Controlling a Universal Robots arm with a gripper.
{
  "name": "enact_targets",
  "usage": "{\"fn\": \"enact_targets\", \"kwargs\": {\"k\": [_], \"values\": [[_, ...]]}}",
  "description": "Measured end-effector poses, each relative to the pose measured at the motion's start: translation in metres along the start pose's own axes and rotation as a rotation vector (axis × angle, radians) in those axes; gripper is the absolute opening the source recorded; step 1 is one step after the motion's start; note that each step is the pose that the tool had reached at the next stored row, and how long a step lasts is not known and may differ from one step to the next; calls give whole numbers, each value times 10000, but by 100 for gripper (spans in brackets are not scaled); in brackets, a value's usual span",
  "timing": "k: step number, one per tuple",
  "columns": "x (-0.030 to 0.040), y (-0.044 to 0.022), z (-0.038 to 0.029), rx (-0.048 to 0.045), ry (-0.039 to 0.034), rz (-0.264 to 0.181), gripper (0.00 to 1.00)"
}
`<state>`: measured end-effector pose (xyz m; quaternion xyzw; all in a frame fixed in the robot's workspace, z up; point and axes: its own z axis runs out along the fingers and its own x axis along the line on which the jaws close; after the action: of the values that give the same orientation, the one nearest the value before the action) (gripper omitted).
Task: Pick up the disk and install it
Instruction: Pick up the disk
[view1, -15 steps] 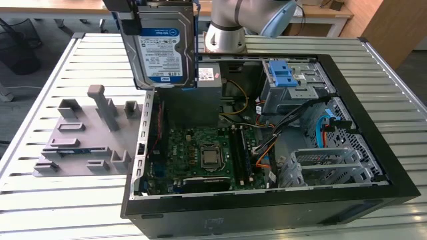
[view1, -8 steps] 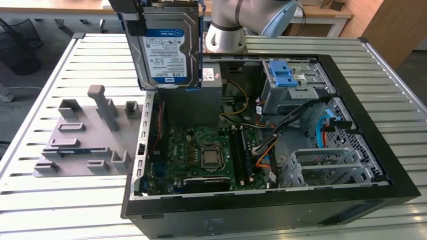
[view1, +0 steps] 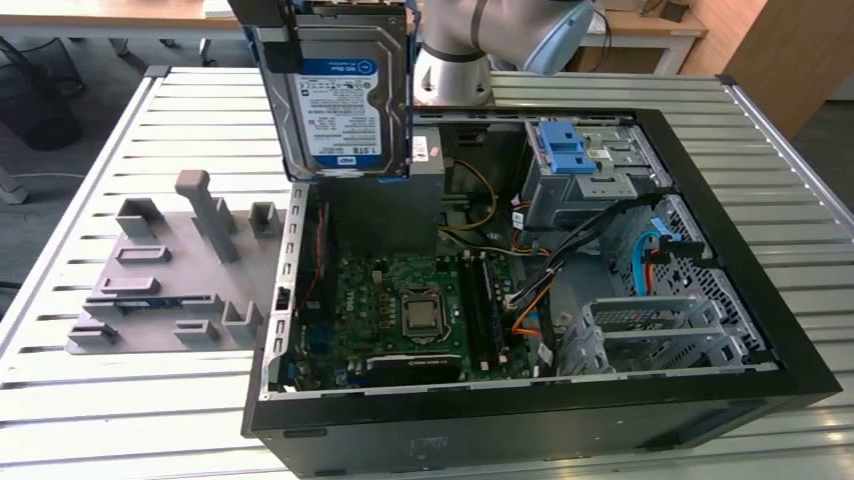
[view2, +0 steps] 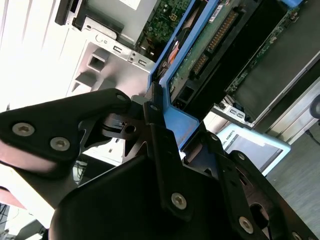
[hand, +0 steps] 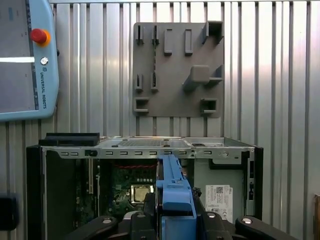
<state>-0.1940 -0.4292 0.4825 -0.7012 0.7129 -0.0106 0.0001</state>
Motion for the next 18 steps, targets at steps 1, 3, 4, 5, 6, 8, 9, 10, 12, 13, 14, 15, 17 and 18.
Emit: {"fn": "enact_targets", "kwargs": {"k": [1, 3, 4, 5, 6, 8, 9, 10, 12, 13, 14, 15, 17, 18], "values": [[1, -8, 0, -1, 0, 0, 37], [3, -25, 0, 0, 0, 0, 37], [4, -33, 1, 0, -1, 1, 37], [5, -42, 1, 1, -1, 1, 37], [6, -51, 1, 0, -1, 1, 37], [9, -70, 1, 0, 0, 0, 37], [10, -80, 2, 0, 0, 1, 37], [11, -89, 2, 0, 0, 0, 37], [14, -108, 2, 0, 0, 1, 37], [15, -117, 2, 0, -1, 1, 37], [16, -127, 3, 1, -1, 0, 37], [18, -136, 3, -1, -1, 1, 37], [21, -156, 3, 1, 0, 0, 37], [22, -166, 3, 1, 0, 0, 37]]}}
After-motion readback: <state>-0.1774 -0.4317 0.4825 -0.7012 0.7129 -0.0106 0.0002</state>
